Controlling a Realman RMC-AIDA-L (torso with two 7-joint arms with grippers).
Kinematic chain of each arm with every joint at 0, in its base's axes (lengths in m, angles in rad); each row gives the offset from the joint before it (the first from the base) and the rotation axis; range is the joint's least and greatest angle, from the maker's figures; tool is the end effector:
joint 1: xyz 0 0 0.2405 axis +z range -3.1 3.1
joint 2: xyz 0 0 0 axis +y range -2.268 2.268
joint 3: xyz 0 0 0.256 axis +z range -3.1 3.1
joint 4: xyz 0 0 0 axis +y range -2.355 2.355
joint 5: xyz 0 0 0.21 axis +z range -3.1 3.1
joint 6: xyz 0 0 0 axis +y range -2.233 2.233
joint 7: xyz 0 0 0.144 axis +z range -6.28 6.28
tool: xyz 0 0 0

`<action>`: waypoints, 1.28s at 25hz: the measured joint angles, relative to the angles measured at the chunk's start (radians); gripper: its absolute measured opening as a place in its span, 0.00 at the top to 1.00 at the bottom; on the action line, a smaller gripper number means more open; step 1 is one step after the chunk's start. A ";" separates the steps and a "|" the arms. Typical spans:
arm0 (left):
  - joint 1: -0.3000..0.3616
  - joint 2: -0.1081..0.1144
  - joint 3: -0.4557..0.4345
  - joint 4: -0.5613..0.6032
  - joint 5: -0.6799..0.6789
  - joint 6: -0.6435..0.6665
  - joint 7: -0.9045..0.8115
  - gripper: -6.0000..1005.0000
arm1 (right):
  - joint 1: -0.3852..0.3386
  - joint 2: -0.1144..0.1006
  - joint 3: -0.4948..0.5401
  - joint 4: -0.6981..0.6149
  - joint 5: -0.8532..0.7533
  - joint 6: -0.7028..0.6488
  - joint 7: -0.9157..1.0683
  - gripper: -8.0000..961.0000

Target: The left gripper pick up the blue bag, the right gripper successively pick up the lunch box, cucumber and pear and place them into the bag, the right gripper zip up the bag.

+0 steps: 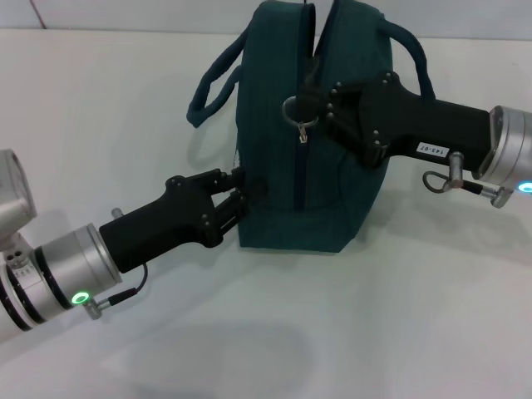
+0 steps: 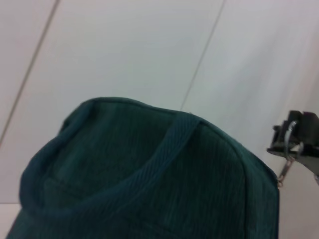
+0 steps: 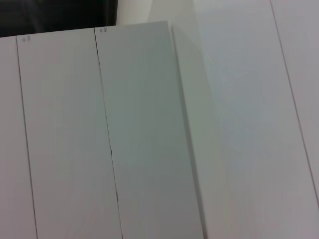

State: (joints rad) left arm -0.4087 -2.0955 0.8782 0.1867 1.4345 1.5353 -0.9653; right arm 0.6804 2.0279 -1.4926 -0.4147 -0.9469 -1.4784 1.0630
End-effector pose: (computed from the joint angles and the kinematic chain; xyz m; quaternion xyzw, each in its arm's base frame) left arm -0.2810 0.2705 -0.0541 -0.8494 -0.2684 -0.4115 0.1928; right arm 0.1520 0.3484 -0.0402 -0.8962 0.0722 0.4314 0.0737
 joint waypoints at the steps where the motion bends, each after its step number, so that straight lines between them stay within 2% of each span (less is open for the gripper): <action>1: -0.001 0.000 0.004 0.000 0.000 0.000 0.009 0.60 | -0.001 0.000 0.000 0.000 0.001 0.000 0.000 0.98; 5: -0.003 0.000 0.008 -0.004 0.000 -0.004 0.031 0.61 | -0.006 0.000 0.000 0.000 0.002 0.000 0.000 0.98; 8: -0.004 -0.001 0.009 -0.012 0.000 -0.011 0.032 0.83 | -0.011 0.000 0.000 0.000 0.002 0.001 0.000 0.98; 13: 0.001 -0.002 0.010 -0.013 -0.002 -0.013 0.045 0.90 | -0.020 0.000 0.000 0.000 0.006 0.005 -0.003 0.98; 22: -0.005 -0.004 0.017 -0.079 -0.002 -0.014 0.185 0.92 | -0.045 0.000 0.000 0.004 0.143 0.001 0.017 0.98; 32: 0.013 0.000 0.066 -0.082 -0.003 0.002 0.238 0.92 | -0.054 -0.001 0.010 0.023 0.215 0.060 0.026 0.98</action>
State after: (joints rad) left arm -0.3957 -2.0950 0.9442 0.1048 1.4312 1.5376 -0.7274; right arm 0.6268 2.0271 -1.4828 -0.3921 -0.7316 -1.4182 1.0886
